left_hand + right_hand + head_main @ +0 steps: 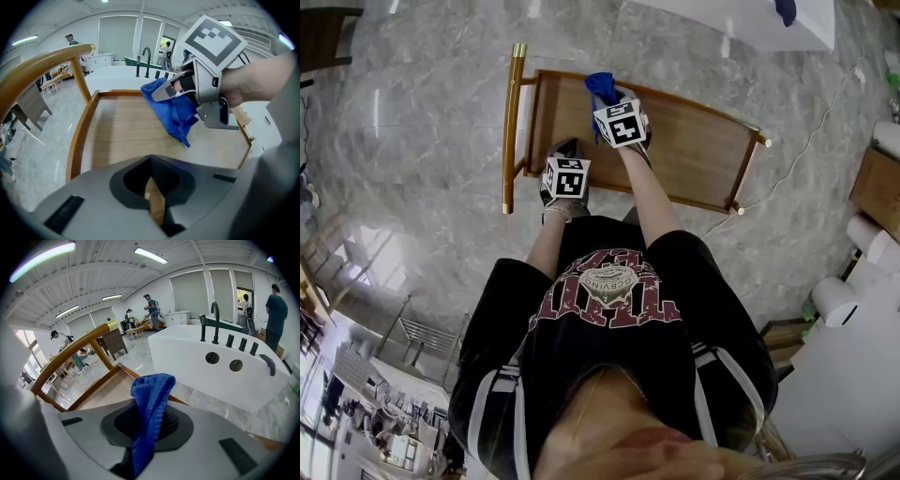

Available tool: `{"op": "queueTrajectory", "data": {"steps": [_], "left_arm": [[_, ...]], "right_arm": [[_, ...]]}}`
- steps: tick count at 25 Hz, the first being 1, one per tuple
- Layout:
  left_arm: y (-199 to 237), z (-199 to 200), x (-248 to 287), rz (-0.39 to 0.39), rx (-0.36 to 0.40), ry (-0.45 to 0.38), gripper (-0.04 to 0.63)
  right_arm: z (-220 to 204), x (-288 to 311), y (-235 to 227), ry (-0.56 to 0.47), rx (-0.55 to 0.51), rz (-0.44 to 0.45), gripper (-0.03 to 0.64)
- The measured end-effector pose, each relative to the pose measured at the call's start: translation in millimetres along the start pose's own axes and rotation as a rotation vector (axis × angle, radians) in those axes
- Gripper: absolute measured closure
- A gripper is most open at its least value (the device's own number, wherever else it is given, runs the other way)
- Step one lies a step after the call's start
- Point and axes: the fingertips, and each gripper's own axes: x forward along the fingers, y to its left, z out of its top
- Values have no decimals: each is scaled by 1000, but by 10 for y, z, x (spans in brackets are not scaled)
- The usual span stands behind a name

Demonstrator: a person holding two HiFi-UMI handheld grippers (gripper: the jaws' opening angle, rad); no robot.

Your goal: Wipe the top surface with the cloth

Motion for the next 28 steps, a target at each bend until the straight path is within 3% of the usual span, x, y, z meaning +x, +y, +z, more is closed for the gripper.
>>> {"op": "queueTrajectory", "data": {"steps": [28], "left_arm": [[-50, 6, -3, 54, 42, 15, 546]], "right_arm": [[-418, -548, -687, -7, 62, -88, 560]]}}
